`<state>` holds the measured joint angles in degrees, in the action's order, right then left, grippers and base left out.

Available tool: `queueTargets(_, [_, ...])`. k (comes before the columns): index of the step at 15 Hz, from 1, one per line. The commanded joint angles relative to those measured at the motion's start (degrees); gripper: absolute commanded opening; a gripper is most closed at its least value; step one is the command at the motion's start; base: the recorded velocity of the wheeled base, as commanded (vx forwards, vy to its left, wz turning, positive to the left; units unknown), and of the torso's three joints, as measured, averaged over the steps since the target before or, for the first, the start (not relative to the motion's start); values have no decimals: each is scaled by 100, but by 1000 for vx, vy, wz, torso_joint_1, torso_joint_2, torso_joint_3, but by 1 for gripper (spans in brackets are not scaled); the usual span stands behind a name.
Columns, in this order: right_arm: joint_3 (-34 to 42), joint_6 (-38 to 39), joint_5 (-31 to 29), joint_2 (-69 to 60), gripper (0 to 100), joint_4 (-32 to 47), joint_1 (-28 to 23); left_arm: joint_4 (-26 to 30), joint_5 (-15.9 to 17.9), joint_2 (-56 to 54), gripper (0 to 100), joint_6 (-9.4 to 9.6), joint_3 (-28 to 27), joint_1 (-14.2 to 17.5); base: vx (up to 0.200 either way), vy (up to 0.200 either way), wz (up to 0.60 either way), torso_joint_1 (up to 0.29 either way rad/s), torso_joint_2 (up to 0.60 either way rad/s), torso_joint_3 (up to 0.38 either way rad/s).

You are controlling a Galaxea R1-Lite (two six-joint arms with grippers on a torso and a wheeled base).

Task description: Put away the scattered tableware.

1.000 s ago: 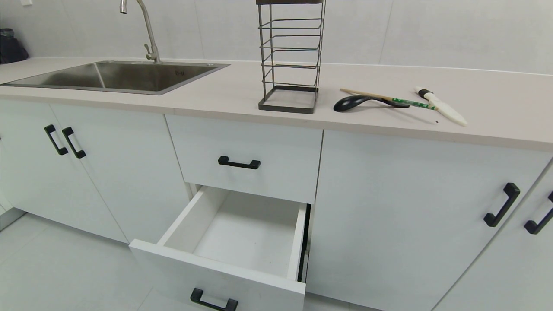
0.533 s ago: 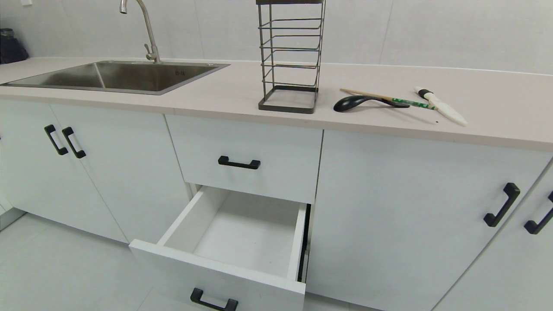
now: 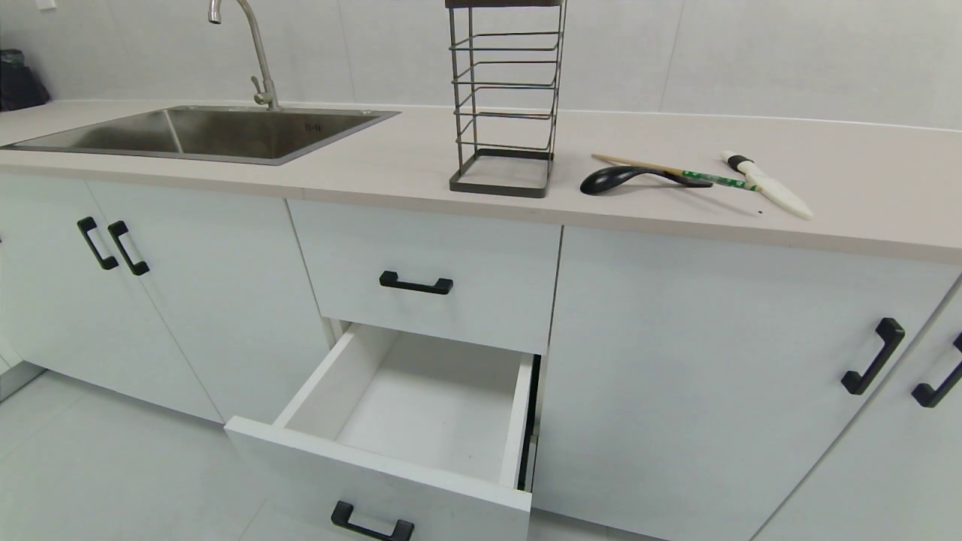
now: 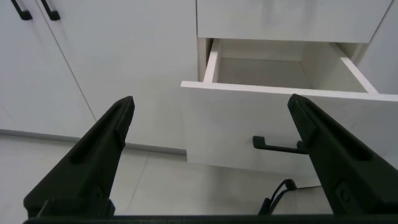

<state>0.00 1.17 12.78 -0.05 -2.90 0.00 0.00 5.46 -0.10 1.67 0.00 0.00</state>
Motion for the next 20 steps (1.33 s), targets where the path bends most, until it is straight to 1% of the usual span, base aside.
queueTargets(1, [0, -12, -12, 5, 0, 0, 0, 9, -19, 10, 100, -18, 0, 0, 0, 0, 0, 0, 0, 0])
queueTargets(3, [0, -56, -355, 5, 0, 18, 0, 0, -10, 10, 100, -26, 0, 0, 0, 0, 0, 28, -21, -13])
queueTargets(5, [0, -354, -539, 5, 0, 35, 0, 9, -19, 10, 100, -35, 0, 0, 0, 0, 0, 166, -156, -27])
queueTargets(6, [0, -389, -803, 5, 0, 246, 0, 9, -28, 10, 100, -35, 0, 0, 0, 0, 0, 222, -46, -105])
queueTargets(7, [0, -346, -873, 5, 0, 325, 0, 9, -36, 10, 100, -35, 0, 0, 0, 0, 0, 251, -27, -144])
queueTargets(9, [0, -275, -882, 5, 0, 325, 0, 9, -177, 10, 100, -70, 0, 0, 0, 0, 0, 254, -308, -205])
queueTargets(10, [-9, -275, -882, 5, 0, 325, 0, 9, -212, 10, 100, -70, 0, 0, 0, 0, 0, 256, -667, -271])
queueTargets(16, [0, -266, -891, 5, 0, 325, 0, 9, -212, 10, 100, -70, 0, 0, 0, 0, 0, 201, -543, -194])
queueTargets(18, [0, -266, -891, 5, 0, 325, 0, 9, -212, 10, 100, -70, 0, 0, 0, 0, 0, 49, -471, -222])
queueTargets(20, [-9, -266, -891, 5, 0, 325, 0, 9, -212, 10, 100, -70, 0, 0, 0, 0, 0, 210, -491, -217])
